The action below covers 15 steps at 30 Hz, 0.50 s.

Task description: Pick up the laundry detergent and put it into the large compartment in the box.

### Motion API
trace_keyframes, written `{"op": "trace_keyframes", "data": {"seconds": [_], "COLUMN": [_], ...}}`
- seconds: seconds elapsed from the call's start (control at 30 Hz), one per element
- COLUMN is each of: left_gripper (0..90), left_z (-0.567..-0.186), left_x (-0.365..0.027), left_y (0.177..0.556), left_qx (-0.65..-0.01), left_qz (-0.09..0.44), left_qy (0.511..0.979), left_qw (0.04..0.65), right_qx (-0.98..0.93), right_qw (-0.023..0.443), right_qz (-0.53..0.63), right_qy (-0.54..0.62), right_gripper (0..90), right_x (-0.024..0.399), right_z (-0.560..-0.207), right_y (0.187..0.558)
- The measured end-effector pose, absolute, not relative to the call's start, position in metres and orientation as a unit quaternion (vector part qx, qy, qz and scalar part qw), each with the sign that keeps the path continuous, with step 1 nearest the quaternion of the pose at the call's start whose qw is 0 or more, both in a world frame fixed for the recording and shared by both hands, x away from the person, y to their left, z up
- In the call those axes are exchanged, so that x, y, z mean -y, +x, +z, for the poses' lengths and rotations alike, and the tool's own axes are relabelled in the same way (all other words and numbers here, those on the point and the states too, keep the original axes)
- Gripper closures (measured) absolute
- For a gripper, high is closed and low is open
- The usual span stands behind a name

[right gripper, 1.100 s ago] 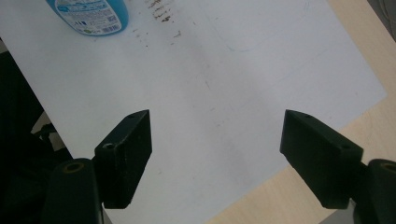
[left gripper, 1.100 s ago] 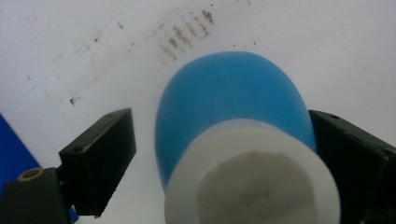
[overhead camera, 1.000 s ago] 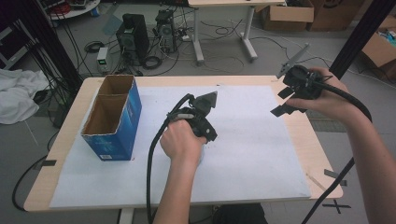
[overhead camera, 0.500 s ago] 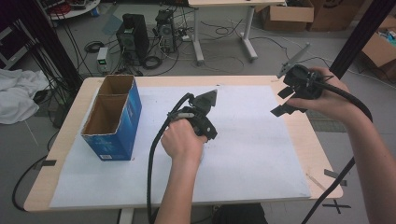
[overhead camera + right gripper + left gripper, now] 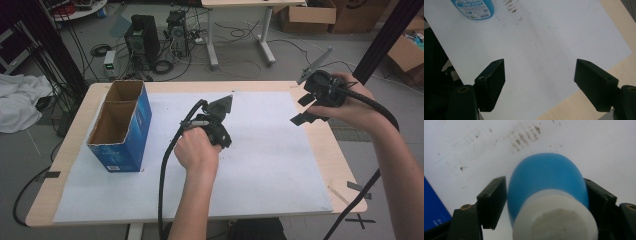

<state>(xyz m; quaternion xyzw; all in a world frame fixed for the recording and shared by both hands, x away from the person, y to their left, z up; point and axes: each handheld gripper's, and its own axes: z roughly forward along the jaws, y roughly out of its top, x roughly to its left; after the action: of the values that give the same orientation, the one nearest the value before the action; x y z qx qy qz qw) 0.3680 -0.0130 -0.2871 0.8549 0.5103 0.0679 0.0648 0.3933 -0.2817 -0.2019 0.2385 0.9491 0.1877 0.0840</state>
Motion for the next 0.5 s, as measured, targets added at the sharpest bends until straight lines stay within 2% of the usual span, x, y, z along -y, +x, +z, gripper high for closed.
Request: {"op": "trace_keyframes", "data": {"seconds": [0.2, 0.5], "left_gripper": [36.4, 37.3], "left_z": [-0.2861, -0.2856], "left_x": [0.0123, 0.0122], "left_y": [0.368, 0.3689], "left_qx": [-0.513, -0.519], "left_qz": [0.059, 0.055], "left_qy": [0.854, 0.85], "left_qw": [0.069, 0.062], "right_qx": [-0.949, -0.949], "right_qw": [0.085, 0.085], "right_qz": [0.188, 0.189], "right_qy": [0.237, 0.238], "right_gripper": [24.8, 24.8], "right_x": [0.2809, 0.2807], "right_z": [-0.2004, -0.2001], "right_y": [0.3934, 0.393]}}
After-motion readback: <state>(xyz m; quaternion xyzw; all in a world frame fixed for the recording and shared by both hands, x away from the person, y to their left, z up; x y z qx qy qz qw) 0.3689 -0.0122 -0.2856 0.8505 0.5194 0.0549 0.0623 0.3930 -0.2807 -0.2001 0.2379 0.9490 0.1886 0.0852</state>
